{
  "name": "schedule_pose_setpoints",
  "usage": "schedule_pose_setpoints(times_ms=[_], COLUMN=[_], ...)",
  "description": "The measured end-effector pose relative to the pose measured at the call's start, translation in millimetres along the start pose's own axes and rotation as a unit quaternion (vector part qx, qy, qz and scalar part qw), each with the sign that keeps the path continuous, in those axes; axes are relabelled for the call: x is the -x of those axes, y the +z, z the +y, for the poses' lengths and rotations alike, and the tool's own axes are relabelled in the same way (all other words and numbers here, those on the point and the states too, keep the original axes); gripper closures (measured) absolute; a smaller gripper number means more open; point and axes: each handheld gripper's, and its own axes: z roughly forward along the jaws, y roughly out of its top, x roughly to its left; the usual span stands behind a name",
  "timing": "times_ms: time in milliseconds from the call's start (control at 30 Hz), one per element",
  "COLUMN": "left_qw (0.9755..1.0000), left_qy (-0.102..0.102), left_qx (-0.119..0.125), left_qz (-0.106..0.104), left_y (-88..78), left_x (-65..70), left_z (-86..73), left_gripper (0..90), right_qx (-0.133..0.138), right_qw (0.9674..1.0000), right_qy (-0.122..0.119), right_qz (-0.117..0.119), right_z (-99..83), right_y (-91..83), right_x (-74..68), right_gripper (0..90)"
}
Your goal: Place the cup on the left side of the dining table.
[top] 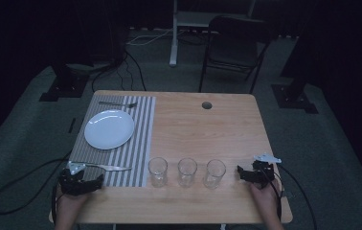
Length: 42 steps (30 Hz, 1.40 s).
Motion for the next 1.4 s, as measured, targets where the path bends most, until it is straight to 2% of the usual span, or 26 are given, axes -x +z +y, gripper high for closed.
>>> schedule_pose_setpoints(times_ms=[1000, 1233, 1267, 1400], left_qw=[1.0000, 0.9999, 0.9999, 0.9999], left_qy=[0.001, 0.000, 0.002, 0.010], left_qx=[-0.001, 0.006, 0.011, 0.011], left_qz=[-0.001, -0.015, -0.009, -0.007], left_y=[-0.1, -2.1, -2.8, -3.6], left_x=[-0.1, -3.1, -2.3, -0.2], left_z=[0.6, -0.9, -1.1, -1.3], left_gripper=[2.9, 4.0, 4.0, 4.1], right_qx=[0.000, 0.000, 0.000, 0.000], right_qw=[0.9999, 0.9999, 0.9999, 0.9999], right_qy=[0.009, 0.009, 0.009, 0.009], right_qz=[-0.009, -0.009, -0.009, -0.009], right_z=[-0.8, -0.8, -0.8, -0.8], right_y=[-0.8, -0.8, -0.8, -0.8], right_x=[0.7, 0.7, 0.7, 0.6], right_gripper=[12.4, 12.4, 12.4, 12.4])
